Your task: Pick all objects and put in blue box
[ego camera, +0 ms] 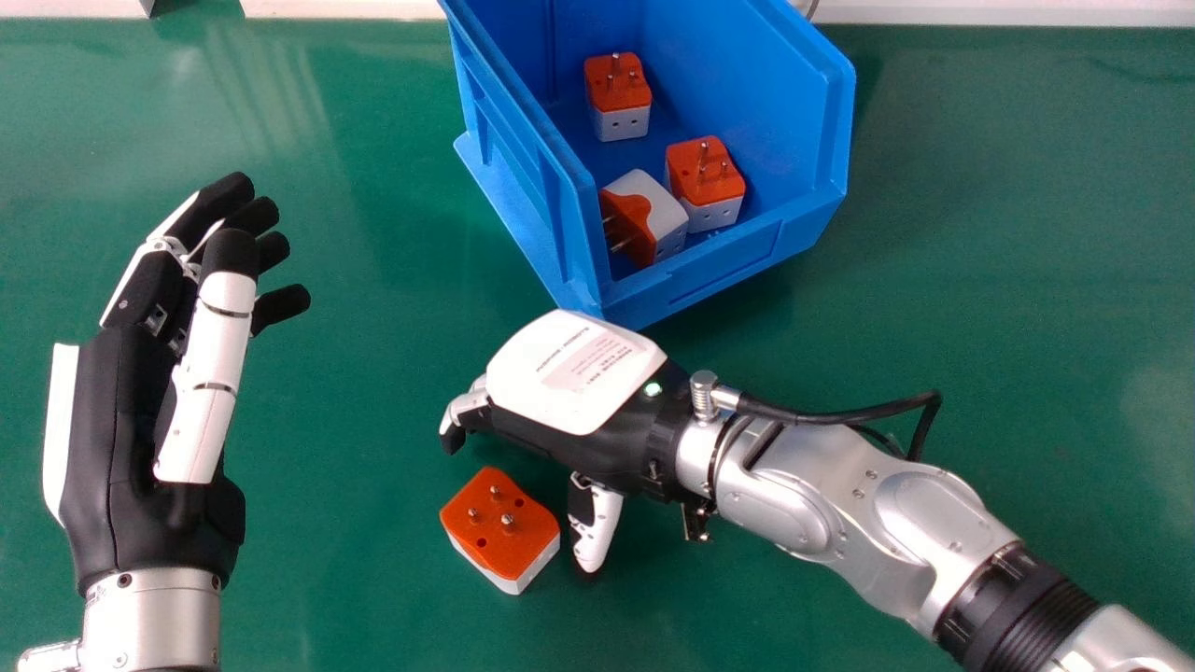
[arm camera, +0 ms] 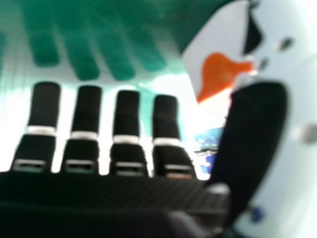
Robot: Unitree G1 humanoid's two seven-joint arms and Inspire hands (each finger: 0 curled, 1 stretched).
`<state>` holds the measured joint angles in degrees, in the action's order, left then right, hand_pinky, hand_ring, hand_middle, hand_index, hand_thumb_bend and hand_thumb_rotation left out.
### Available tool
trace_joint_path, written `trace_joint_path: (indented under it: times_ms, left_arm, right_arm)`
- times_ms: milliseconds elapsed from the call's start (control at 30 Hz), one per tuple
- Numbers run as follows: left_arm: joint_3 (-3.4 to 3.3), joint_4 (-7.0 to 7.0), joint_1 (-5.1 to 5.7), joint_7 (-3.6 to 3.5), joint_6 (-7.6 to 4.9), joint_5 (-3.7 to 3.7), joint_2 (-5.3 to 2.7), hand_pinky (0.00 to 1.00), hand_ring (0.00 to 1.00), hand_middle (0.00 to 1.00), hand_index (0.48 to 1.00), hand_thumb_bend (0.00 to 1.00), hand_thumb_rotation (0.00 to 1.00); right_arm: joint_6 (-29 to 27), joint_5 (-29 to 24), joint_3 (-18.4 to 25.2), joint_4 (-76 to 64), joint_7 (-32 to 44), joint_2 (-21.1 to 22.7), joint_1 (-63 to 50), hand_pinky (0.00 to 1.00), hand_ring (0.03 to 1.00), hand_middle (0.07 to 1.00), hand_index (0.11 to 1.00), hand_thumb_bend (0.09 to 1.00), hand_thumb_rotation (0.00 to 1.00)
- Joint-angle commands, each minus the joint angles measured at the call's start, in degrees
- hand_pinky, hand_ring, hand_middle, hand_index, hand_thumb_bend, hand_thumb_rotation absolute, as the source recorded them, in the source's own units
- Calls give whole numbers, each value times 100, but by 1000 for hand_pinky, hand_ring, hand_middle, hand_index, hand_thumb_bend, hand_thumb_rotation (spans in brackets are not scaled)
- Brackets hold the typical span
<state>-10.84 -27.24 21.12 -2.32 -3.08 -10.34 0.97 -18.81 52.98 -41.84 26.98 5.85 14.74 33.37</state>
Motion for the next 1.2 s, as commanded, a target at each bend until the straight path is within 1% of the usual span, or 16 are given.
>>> trace_joint_path:
  times_ms: [0,67,133,200,267,333,433,533,600,633,833,1000,1067,1100,1167]
  left_arm:
    - [11,-128,-15,4,-100,-5,-14,716,808,816,790,565,652]
    - [16,-134,-17,4,-102,-20,-25,716,809,816,790,565,653]
    - [24,-140,-23,14,-117,-2,-33,712,806,814,787,570,649]
    - [20,-133,-27,-6,-128,-13,-23,707,804,813,786,566,649]
    - [14,-134,-27,-16,-123,-55,-28,713,807,816,790,557,654]
    - [13,-143,-26,-17,-114,-70,-25,721,811,820,793,552,653]
    - [21,-149,-27,2,-132,-13,-14,722,813,821,795,545,655]
    - [24,-158,-27,4,-155,27,-2,681,792,807,780,553,654]
    - [29,-180,-29,8,-139,52,5,650,777,796,767,561,653]
    - [28,-181,-28,2,-147,58,7,650,777,796,767,561,653]
    - [53,-229,-21,34,-100,64,-35,615,760,783,750,577,654]
    - [43,-203,-31,1,-99,10,-38,613,759,781,746,595,652]
    - [44,-218,-27,1,-82,18,-33,619,762,782,747,608,647]
    - [46,-223,-27,10,-73,32,-33,621,764,783,748,611,647]
    - [49,-230,-29,21,-58,34,-40,622,765,783,749,613,647]
  right_arm:
    - [-102,85,-157,1,-10,-92,-28,607,719,751,728,902,145]
    - [-105,57,-167,-18,23,-98,-39,606,718,751,728,900,145]
    - [-50,18,-177,-94,165,-109,-63,606,720,752,728,896,144]
    - [-73,25,-202,-120,148,-101,-87,610,724,756,732,889,144]
    - [-121,61,-235,-124,85,-82,-98,608,722,755,731,892,142]
    - [-116,96,-272,-142,88,-73,-106,604,720,753,729,893,142]
    - [-119,97,-298,-166,151,-69,-117,604,718,752,729,889,149]
    - [-161,145,-339,-149,145,-79,-116,602,717,751,728,882,156]
    - [-124,108,-352,-156,290,-112,-124,599,716,751,728,881,160]
    - [-120,111,-361,-149,303,-128,-129,599,716,751,728,881,160]
    - [-179,86,-374,-145,298,-164,-173,606,723,757,733,878,159]
    - [-259,127,-418,-109,161,-186,-185,602,717,750,726,891,158]
    - [-301,129,-443,-76,130,-187,-173,597,710,743,720,898,156]
    - [-310,111,-452,-65,162,-190,-165,595,707,741,717,900,155]
    - [-321,145,-485,-52,136,-188,-156,597,709,743,719,895,152]
